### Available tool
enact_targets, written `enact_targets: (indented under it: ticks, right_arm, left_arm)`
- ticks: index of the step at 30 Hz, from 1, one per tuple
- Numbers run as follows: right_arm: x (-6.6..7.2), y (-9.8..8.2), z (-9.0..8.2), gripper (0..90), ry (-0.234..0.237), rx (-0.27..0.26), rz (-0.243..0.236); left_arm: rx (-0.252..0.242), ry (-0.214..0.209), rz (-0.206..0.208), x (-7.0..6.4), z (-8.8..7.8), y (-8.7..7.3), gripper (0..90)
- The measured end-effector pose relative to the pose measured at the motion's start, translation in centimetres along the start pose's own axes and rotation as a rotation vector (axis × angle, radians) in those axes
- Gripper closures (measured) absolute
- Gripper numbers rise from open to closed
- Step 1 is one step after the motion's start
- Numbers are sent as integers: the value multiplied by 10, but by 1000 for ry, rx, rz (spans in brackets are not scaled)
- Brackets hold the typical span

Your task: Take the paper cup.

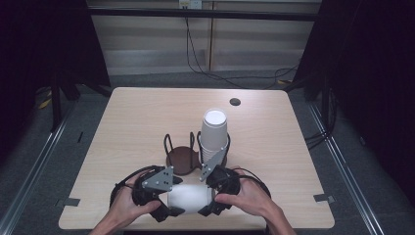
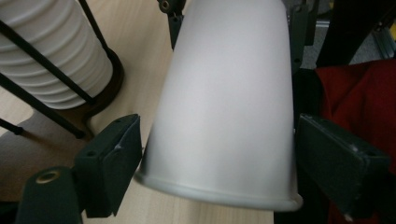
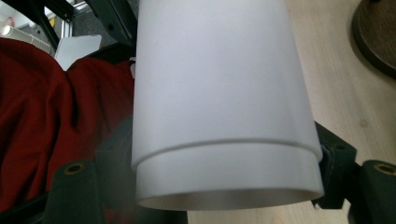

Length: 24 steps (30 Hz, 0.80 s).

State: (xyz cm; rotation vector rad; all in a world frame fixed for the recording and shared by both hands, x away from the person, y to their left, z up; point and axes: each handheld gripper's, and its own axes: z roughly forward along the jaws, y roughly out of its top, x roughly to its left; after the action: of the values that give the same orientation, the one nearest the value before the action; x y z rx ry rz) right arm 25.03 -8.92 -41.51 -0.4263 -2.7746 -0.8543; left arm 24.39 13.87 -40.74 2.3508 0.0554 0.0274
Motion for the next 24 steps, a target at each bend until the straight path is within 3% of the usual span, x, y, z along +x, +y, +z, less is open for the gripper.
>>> enact_targets:
  ticks: [3,12,18,22,24]
  right_arm:
    - [-4,-3,-1,260,4,-22,8]
    - [-13,-20,-11,259,-8,-64,64]
    - [-15,-29,-18,258,-50,-107,87]
    - [-16,-32,-24,257,-62,-144,86]
    - [-18,-34,-26,257,-47,-167,100]
  left_arm:
    - [-36,22,-9,0,-5,0,158]
    - [-182,87,-135,11,-24,-11,156]
    - [-197,85,-155,14,-27,-15,157]
    - [-197,76,-153,12,-26,-16,158]
    - [-206,79,-158,11,-28,-17,158]
